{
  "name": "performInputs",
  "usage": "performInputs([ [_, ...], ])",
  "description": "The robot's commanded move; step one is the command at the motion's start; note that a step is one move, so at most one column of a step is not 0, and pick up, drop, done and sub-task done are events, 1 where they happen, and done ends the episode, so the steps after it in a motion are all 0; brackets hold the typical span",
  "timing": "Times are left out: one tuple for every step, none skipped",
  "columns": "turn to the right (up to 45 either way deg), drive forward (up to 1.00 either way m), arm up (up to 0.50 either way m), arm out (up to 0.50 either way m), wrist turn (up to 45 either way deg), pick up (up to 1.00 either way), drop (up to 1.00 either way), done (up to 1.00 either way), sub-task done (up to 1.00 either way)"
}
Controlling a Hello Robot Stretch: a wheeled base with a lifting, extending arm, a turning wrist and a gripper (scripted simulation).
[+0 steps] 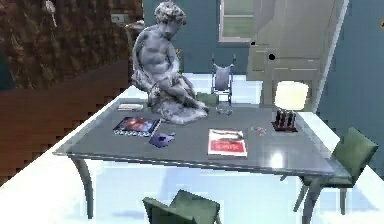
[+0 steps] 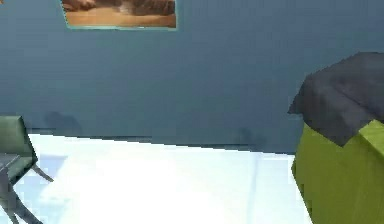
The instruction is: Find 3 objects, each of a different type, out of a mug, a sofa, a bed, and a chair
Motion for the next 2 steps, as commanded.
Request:
performInputs([
  [0.0, 0.0, 0.0, 0.0, 0.0, 0.0, 0.0, 0.0, 1.0],
  [-45.0, 0.0, 0.0, 0.0, 0.0, 0.0, 0.0, 0.0, 0.0],
])
